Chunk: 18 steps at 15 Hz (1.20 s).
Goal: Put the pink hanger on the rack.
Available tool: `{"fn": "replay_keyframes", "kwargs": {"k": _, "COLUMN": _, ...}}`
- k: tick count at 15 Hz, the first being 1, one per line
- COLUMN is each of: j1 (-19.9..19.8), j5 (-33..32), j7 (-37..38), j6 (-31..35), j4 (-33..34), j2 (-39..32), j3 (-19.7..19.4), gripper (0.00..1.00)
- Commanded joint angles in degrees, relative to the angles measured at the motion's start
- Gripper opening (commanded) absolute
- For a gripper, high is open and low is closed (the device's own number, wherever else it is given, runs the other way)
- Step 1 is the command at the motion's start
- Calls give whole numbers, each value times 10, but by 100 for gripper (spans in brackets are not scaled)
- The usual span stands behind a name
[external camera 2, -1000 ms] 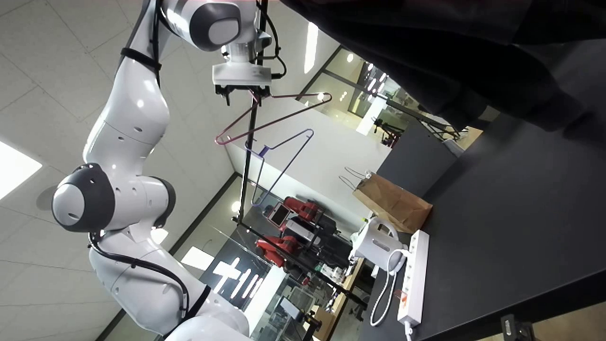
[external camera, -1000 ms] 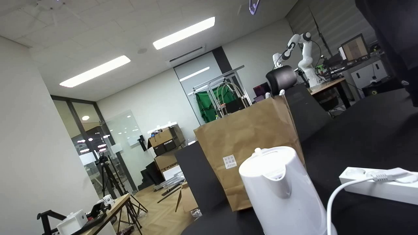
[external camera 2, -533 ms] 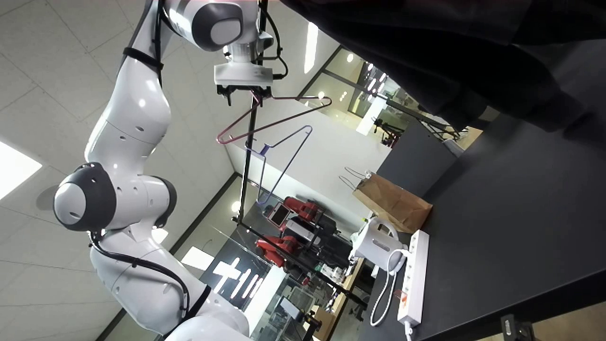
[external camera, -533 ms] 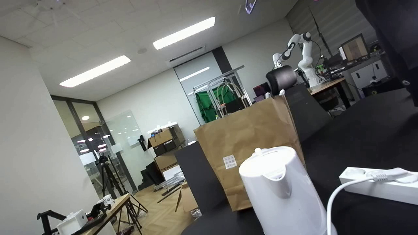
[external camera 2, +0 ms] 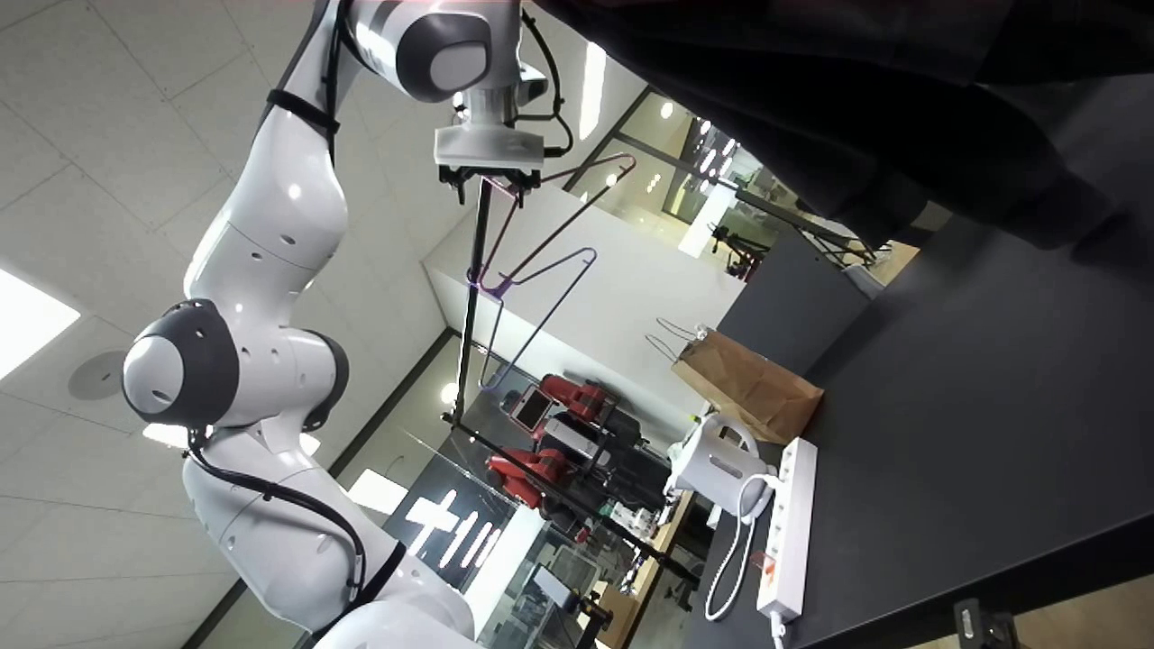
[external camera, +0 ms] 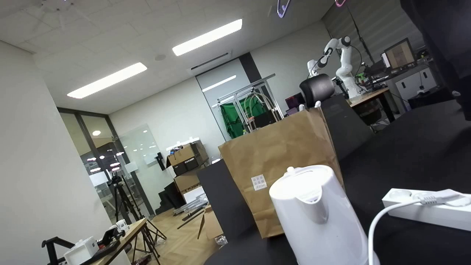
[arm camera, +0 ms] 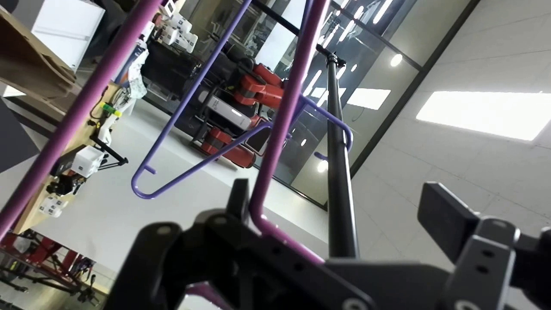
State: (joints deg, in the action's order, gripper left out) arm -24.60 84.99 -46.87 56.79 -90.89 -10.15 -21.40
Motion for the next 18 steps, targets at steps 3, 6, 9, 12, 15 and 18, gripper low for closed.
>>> {"fn": "replay_keyframes", "kwargs": {"k": 3, "j1": -3, "j5": -24, "j7": 11, "j6": 4, "j4": 20, "j2": -19, "j3": 1, "gripper": 100}}
{"fn": "replay_keyframes", "kwargs": {"k": 6, "j1": -7, "j5": -39, "j7": 8, "j6": 9, "j4": 27, "j2": -15, "j3": -3, "gripper": 100}}
{"fn": "replay_keyframes", "kwargs": {"k": 9, "j1": -14, "j5": -58, "j7": 2, "j6": 12, "j4": 42, "j2": -6, "j3": -8, "gripper": 100}}
{"fn": "replay_keyframes", "kwargs": {"k": 12, "j1": -21, "j5": -78, "j7": -1, "j6": 4, "j4": 57, "j2": 6, "j3": -13, "gripper": 100}}
{"fn": "replay_keyframes", "kwargs": {"k": 15, "j1": -27, "j5": -100, "j7": -1, "j6": -17, "j4": 65, "j2": 25, "j3": -15, "gripper": 100}}
{"fn": "replay_keyframes", "kwargs": {"k": 18, "j1": -28, "j5": -121, "j7": -3, "j6": -38, "j4": 68, "j2": 41, "j3": -20, "gripper": 100}}
